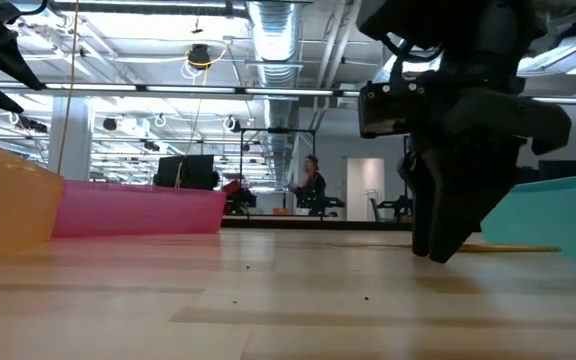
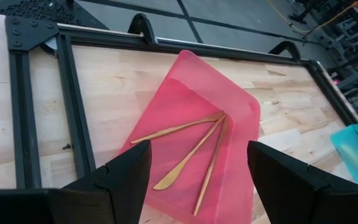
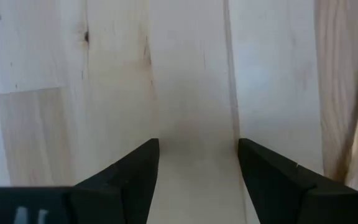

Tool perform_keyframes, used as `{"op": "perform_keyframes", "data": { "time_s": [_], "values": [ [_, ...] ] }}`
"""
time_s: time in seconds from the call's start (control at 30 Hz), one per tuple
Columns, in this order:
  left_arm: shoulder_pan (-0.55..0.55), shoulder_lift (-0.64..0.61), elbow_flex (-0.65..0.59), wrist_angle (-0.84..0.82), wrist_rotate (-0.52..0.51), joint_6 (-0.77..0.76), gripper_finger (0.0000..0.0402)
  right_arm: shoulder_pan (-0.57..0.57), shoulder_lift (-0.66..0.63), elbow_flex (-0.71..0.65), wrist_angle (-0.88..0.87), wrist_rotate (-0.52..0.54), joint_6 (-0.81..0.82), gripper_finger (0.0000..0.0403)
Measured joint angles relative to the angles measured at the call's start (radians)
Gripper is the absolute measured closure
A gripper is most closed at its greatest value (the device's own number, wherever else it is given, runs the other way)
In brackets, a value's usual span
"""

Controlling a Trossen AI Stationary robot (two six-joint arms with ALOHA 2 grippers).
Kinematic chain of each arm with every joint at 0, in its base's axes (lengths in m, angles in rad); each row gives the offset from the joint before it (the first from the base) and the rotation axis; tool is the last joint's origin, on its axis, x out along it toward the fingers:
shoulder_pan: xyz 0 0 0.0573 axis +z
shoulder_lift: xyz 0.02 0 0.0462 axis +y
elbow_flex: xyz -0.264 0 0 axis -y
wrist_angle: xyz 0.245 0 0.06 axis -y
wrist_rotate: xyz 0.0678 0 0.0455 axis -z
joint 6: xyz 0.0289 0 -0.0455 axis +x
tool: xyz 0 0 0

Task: Sort silverware by color (type)
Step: Put the gold knife into the red bin

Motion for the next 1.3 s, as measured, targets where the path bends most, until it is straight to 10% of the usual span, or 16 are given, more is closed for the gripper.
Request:
{"op": "perform_keyframes", "data": {
  "time_s": [0.57,1.3],
  "values": [
    [0.0,-0.001,0.0,0.0,0.001,0.0,0.0155,-0.024,0.0,0.005,0.033,-0.03,0.039,0.0389],
    [0.0,-0.001,0.0,-0.001,0.001,0.0,0.0155,-0.046,-0.045,0.362,-0.72,0.187,0.317,0.032]
  ]
}}
